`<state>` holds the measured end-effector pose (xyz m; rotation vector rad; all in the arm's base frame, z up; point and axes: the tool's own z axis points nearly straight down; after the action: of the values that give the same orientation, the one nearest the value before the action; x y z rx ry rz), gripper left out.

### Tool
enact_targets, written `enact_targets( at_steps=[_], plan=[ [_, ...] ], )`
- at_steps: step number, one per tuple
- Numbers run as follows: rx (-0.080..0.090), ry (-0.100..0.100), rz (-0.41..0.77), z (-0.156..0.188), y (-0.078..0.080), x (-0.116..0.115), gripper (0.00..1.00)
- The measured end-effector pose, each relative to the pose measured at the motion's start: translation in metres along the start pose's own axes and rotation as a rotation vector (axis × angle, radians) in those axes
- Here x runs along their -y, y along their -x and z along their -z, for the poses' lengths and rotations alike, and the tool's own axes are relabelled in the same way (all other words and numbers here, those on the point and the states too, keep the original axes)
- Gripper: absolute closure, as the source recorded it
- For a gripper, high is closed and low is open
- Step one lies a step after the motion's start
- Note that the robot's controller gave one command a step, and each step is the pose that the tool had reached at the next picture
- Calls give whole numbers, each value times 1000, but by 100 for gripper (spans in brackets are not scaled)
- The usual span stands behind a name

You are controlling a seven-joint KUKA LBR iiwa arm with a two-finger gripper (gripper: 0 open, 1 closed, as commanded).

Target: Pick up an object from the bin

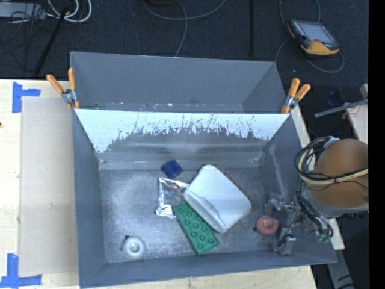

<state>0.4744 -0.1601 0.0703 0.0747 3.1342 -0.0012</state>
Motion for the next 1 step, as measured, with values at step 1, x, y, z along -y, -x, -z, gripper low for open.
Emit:
enact_targets(
  at_steps=[1],
  plan=[
    [-5, 0, -262, 0, -5, -13, 0]
  ],
)
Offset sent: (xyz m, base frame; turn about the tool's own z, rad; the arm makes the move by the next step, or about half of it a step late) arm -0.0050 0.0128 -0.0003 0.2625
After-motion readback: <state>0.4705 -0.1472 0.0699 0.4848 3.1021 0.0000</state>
